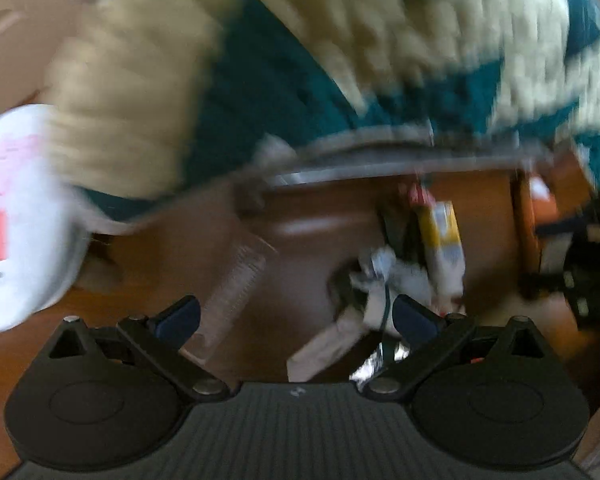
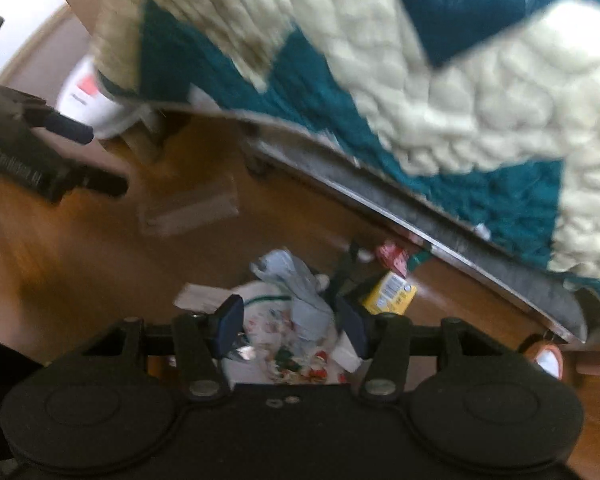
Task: Collect trash
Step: 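Grasp the clear plastic tray with the left tool while the right tool grasps the grey crumpled bag, then lift both items over the teal wastebasket and open both tools to drop them, then lower both tools back toward the trash under the cart, then grasp the white tote bag with the left tool while the right tool grasps the yellow carton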
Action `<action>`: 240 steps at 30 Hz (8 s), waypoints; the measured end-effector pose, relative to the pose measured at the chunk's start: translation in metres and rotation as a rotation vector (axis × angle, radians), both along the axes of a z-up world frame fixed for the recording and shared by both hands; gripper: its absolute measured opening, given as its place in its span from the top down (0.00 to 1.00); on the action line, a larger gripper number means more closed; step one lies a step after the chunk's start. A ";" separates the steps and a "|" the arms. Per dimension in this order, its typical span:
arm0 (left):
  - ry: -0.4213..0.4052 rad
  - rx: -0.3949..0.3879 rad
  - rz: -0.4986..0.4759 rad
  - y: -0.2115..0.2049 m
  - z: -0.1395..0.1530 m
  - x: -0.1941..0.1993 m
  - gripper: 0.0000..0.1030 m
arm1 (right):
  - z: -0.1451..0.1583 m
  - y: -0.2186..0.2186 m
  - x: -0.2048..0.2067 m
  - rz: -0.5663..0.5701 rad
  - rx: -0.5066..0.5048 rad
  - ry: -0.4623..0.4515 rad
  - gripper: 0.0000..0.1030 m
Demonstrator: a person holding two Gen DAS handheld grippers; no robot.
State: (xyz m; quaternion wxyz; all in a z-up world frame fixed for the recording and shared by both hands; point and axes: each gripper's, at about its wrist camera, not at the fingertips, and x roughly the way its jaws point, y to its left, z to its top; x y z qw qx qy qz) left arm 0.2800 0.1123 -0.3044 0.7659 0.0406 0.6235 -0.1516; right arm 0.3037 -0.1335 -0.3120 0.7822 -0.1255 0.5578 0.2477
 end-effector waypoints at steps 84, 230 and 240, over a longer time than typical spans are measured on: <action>-0.718 -0.014 -0.012 -0.016 0.306 -0.102 0.58 | 0.291 -0.028 -0.108 -0.056 0.172 -0.575 0.59; 0.477 0.071 0.350 -0.108 -0.198 0.012 0.45 | -0.207 -0.065 0.089 -0.568 -0.013 0.339 0.47; 0.428 0.040 0.296 -0.116 -0.176 0.013 0.72 | -0.197 -0.058 0.078 -0.485 -0.121 0.242 0.51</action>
